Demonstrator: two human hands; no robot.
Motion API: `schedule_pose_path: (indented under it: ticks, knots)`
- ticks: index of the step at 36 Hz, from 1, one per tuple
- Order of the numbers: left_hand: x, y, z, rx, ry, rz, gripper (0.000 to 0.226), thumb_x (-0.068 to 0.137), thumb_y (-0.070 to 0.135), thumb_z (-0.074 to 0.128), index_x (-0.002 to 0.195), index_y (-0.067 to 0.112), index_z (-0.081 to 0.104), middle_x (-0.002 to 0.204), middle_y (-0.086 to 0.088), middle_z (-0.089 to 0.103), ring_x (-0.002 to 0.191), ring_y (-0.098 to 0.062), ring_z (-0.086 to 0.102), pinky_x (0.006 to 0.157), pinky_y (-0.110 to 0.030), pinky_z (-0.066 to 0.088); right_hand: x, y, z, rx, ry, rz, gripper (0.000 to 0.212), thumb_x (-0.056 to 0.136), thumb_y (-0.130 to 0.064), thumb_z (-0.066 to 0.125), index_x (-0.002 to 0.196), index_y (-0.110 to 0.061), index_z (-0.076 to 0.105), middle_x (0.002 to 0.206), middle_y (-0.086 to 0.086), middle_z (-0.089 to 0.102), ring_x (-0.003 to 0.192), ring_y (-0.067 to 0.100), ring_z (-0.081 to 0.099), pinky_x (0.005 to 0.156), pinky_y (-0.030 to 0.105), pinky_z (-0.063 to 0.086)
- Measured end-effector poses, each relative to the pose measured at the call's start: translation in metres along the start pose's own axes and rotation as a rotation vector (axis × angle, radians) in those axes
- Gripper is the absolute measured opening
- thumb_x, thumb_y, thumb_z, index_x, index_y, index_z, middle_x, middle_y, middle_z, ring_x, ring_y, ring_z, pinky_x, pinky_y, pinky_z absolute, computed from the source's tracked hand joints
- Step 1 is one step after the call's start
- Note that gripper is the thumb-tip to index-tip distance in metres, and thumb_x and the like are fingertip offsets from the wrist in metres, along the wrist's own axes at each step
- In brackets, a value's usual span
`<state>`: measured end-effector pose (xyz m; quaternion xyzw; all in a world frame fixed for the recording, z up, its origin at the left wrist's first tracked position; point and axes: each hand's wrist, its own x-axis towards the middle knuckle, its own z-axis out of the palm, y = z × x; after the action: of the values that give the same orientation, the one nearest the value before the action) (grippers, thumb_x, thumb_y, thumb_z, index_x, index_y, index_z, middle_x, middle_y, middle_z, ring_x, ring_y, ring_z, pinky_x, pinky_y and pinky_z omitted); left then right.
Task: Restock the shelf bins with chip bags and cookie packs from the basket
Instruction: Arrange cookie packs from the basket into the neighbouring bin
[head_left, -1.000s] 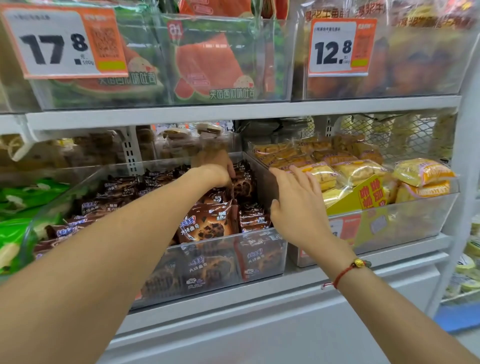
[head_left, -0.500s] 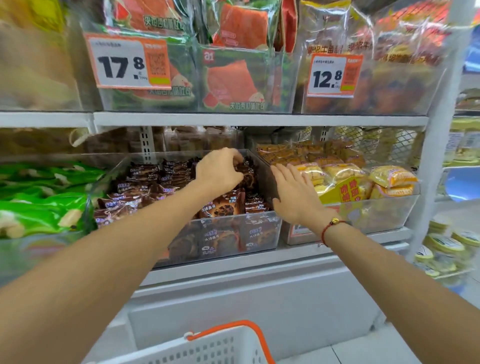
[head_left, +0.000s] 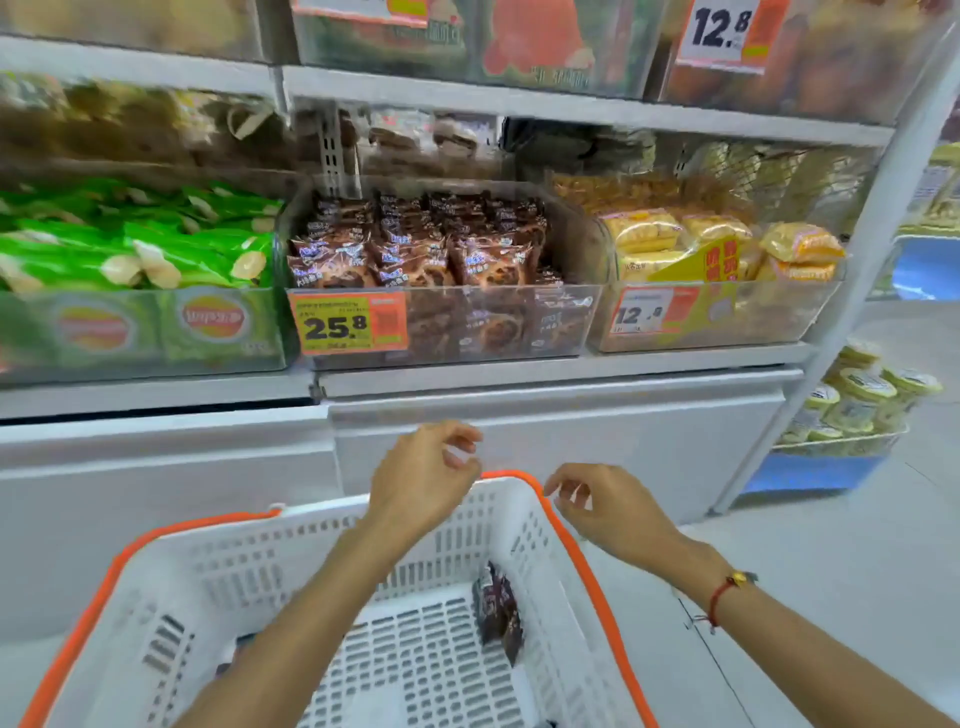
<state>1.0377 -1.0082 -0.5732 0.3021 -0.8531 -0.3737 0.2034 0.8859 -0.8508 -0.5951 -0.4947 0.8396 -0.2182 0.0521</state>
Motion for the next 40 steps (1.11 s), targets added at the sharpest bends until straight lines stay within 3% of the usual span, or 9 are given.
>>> schedule_pose_path:
  ticks: [7,12,16,19,23,31,34,36,40]
  knots:
    - [-0.055,-0.102,0.061,-0.032,-0.325,-0.292,0.012,0.089,0.019,0.060,0.092,0.030,0.064,0.112,0.003,0.067,0.097,-0.017,0.065,0.087,-0.032,0.052,-0.037,0.013,0.089,0.006,-0.442,0.000,0.027,0.092,-0.010,0.046,0.102,-0.021,0.069,0.092,-0.008,0.062,0.078,0.010,0.055,0.074,0.028,0.048]
    - [-0.096,-0.148,0.106,0.024,-0.834,-0.430,0.031,0.095,0.026,0.058,0.125,0.017,0.060,0.134,-0.005,0.056,0.111,-0.024,0.059,0.093,-0.034,0.048,-0.054,0.013,0.143,-0.078,-0.799,-0.026,0.031,0.099,-0.013,0.041,0.122,-0.018,0.061,0.128,0.003,0.056,0.108,0.025,0.056,0.090,0.032,0.045]
    - [-0.121,-0.168,0.132,0.092,-1.145,-0.479,0.056,0.095,0.027,0.058,0.146,0.014,0.038,0.152,-0.001,0.035,0.134,-0.021,0.041,0.108,-0.031,0.038,-0.058,0.011,0.179,-0.117,-1.060,-0.030,0.032,0.092,-0.016,0.060,0.124,-0.019,0.060,0.121,0.006,0.062,0.105,0.023,0.058,0.091,0.036,0.048]
    - [-0.131,-0.179,0.144,0.058,-1.284,-0.598,0.059,0.092,0.019,0.061,0.145,0.014,0.037,0.149,0.000,0.038,0.132,-0.017,0.042,0.101,-0.027,0.043,-0.060,0.005,0.200,-0.122,-1.271,-0.031,0.044,0.086,-0.021,0.070,0.128,-0.017,0.059,0.128,0.002,0.060,0.116,0.020,0.055,0.099,0.033,0.045]
    - [-0.141,-0.190,0.150,0.093,-1.215,-0.537,0.048,0.090,0.025,0.063,0.132,0.005,0.051,0.135,-0.011,0.052,0.121,-0.025,0.052,0.087,-0.026,0.044,-0.066,0.000,0.221,-0.201,-1.394,-0.084,0.045,0.082,-0.021,0.073,0.126,-0.017,0.062,0.129,0.002,0.060,0.117,0.022,0.055,0.100,0.039,0.046]
    - [-0.143,-0.196,0.145,0.059,-1.103,-0.527,0.037,0.098,0.028,0.048,0.112,-0.003,0.062,0.098,-0.020,0.058,0.091,-0.037,0.051,0.082,-0.041,0.042,-0.064,-0.003,0.226,-0.175,-1.257,-0.058,0.031,0.087,-0.010,0.056,0.116,-0.011,0.068,0.106,0.013,0.067,0.091,0.028,0.058,0.076,0.033,0.047]
    - [-0.136,-0.195,0.135,-0.077,-0.981,-0.688,0.034,0.102,0.035,0.039,0.113,0.007,0.055,0.111,-0.011,0.053,0.104,-0.025,0.054,0.082,-0.031,0.041,-0.057,-0.003,0.218,-0.090,-1.147,0.031,0.024,0.090,-0.006,0.049,0.105,-0.009,0.068,0.096,0.013,0.064,0.086,0.024,0.054,0.073,0.032,0.045]
    - [-0.128,-0.190,0.124,-0.220,-0.867,-0.791,0.043,0.102,0.044,0.035,0.130,0.015,0.049,0.130,-0.009,0.052,0.121,-0.022,0.052,0.091,-0.030,0.043,-0.048,-0.004,0.205,0.043,-1.079,0.131,0.020,0.094,-0.006,0.047,0.101,-0.014,0.064,0.089,0.005,0.063,0.081,0.019,0.055,0.067,0.027,0.045]
    - [-0.111,-0.167,0.094,-0.417,-0.723,-0.770,0.061,0.097,0.059,0.029,0.143,0.020,0.038,0.143,-0.005,0.046,0.126,-0.019,0.047,0.095,-0.028,0.040,-0.028,-0.015,0.166,0.311,-0.945,0.289,0.016,0.099,-0.012,0.047,0.113,-0.010,0.054,0.095,0.006,0.063,0.083,0.016,0.060,0.074,0.023,0.048]
